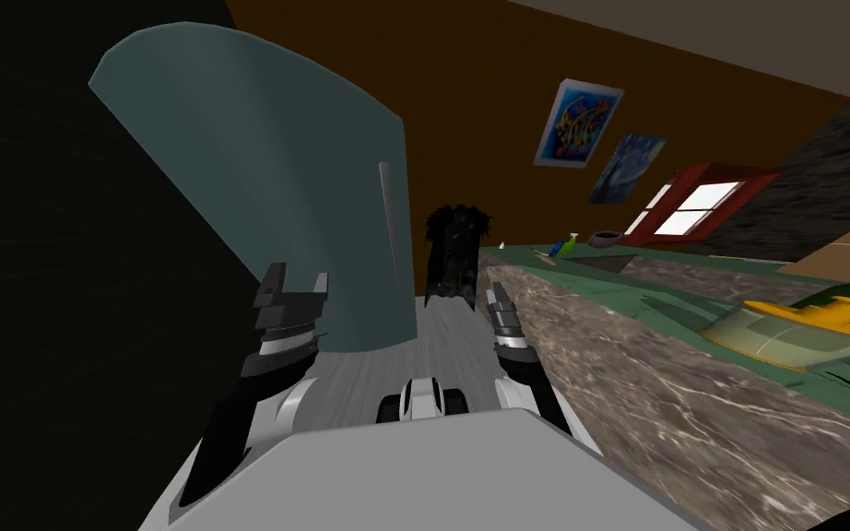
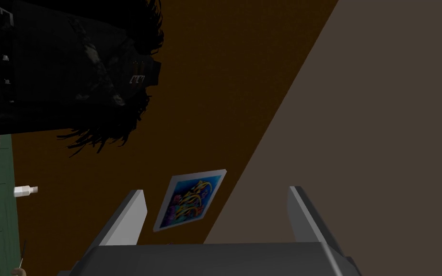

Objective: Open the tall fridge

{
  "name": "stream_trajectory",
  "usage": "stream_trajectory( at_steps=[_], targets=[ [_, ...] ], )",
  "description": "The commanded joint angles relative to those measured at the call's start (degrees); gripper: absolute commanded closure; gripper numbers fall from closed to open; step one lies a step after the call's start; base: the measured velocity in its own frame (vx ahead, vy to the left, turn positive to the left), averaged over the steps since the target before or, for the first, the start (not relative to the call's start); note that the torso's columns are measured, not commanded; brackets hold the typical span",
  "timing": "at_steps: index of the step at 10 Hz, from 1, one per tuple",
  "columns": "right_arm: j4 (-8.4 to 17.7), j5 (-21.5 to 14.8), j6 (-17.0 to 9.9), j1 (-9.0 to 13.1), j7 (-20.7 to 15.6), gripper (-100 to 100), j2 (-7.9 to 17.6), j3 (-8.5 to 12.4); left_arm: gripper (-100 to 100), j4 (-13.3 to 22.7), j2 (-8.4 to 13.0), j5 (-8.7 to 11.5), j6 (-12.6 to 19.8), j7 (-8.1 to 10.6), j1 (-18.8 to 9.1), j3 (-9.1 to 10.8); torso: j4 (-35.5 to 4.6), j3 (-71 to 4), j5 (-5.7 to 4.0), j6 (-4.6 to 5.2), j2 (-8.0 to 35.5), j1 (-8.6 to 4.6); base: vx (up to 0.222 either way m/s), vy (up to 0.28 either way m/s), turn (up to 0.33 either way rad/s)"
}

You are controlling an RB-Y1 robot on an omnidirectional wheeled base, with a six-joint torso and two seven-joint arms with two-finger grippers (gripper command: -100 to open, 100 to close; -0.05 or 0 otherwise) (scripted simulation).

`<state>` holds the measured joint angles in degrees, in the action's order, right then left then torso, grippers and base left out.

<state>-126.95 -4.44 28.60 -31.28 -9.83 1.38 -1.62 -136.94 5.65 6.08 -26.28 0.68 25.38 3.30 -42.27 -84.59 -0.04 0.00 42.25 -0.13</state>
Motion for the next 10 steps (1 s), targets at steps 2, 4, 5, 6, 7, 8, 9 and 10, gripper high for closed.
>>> stream_trajectory(
  at_steps=[2,4,5,6,7,8,9,10],
  targets=[
    [0.0,0.0,0.0,0.0,0.0,0,0.0,0.0,-100,0.0,1.8,0.5,5.4,2.23,-3.4,2.95,0.0,0.0,0.08,-0.01,0.0,0.28,0.095,-0.110,0.202],
    [0.0,0.0,0.0,0.0,0.0,0,0.0,0.0,-100,0.1,2.2,0.7,8.1,3.23,-4.9,4.29,0.0,0.0,0.03,0.03,0.1,0.14,0.057,-0.112,0.188],
    [0.0,0.0,0.0,0.0,0.0,0,0.0,0.0,-100,0.2,2.5,1.0,9.8,4.32,-6.5,5.69,0.0,0.1,0.04,0.02,0.1,0.14,0.097,-0.156,0.211],
    [0.0,0.0,0.0,0.0,0.0,0,0.0,0.0,-100,0.2,2.5,1.0,10.9,4.32,-6.5,5.69,0.0,0.0,0.01,-0.03,0.0,0.02,0.102,-0.132,0.121],
    [0.0,0.0,0.0,0.0,0.0,0,0.0,0.0,-100,0.3,2.7,1.3,13.1,5.48,-8.2,7.16,0.0,0.0,0.03,0.02,-0.1,0.13,0.093,-0.142,0.195],
    [0.0,0.0,0.0,0.0,0.0,0,0.0,0.0,-100,0.3,2.7,1.3,13.7,5.48,-8.2,7.16,0.0,0.0,0.04,-0.01,0.0,0.12,0.052,-0.119,0.129],
    [0.0,0.0,0.0,0.0,0.0,0,0.0,0.0,-100,0.4,2.8,1.6,15.9,6.71,-9.9,8.66,0.0,0.1,0.06,0.01,0.1,0.22,0.068,-0.134,0.234],
    [0.0,0.0,0.0,0.0,0.0,0,0.0,0.0,-100,0.4,2.8,1.6,16.5,6.71,-9.9,8.66,0.0,0.1,0.05,-0.02,0.1,0.15,0.056,-0.120,0.103]
  ],
)
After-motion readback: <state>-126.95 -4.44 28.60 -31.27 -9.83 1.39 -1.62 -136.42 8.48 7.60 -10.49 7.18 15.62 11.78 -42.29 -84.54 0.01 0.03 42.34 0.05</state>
